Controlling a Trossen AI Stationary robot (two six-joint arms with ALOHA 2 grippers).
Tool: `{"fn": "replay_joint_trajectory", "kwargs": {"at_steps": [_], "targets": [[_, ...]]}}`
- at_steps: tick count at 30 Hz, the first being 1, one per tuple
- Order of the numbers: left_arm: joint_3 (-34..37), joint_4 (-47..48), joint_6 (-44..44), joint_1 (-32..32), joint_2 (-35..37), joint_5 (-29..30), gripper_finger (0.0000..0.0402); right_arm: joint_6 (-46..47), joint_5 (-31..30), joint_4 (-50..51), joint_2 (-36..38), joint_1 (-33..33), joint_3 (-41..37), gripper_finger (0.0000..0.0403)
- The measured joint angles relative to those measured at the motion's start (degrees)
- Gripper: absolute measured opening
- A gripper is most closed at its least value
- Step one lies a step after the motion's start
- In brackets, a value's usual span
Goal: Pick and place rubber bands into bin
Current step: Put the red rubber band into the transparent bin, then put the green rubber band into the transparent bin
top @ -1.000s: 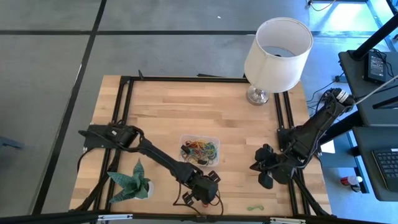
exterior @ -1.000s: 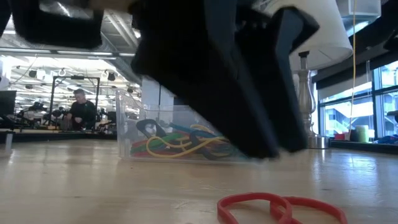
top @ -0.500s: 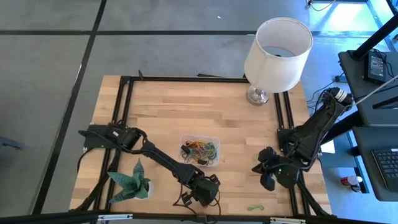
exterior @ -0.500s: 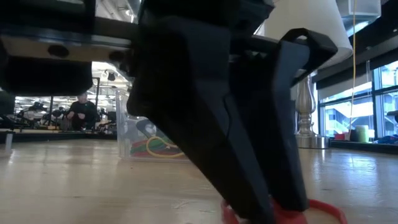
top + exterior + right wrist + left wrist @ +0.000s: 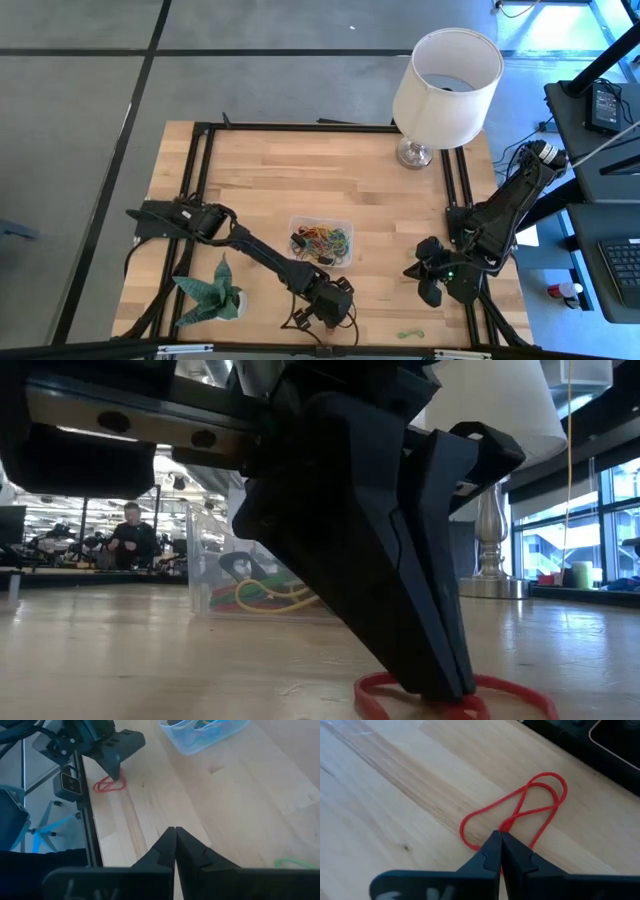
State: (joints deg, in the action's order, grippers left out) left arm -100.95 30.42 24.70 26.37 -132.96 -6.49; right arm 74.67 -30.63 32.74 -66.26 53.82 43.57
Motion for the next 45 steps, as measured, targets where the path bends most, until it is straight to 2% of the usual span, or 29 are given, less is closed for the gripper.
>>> {"fn": "replay_joint_trajectory", "kwargs": {"at_steps": [13, 24, 31, 37, 45], "targets": [[-2.64, 1.06, 0.53, -1.87, 5.97, 5.9, 0.0001, -0.07, -1.25, -0.91, 0.0, 0.0, 0.0, 0.0012], [-3.78, 2.29, 2.63, -5.67, 16.8, 13.08, 0.0001, -0.11, -1.42, -0.91, 0.0, 0.0, 0.0, 0.0012], [-3.82, 12.78, 2.5, -9.8, 22.76, 18.12, 0.0002, -0.17, -1.61, -0.84, 0.0, 0.0, 0.0, 0.0012], [-3.73, 22.82, -1.09, -13.49, 23.84, 16.85, 0.0002, -0.33, -4.64, -0.76, 0.0, -0.02, 0.0, 0.0012], [3.37, 23.68, -3.41, -16.39, 23.84, 13.86, 0.0002, -0.17, -5.77, -0.71, 0.02, -0.02, 0.02, 0.0012]]}}
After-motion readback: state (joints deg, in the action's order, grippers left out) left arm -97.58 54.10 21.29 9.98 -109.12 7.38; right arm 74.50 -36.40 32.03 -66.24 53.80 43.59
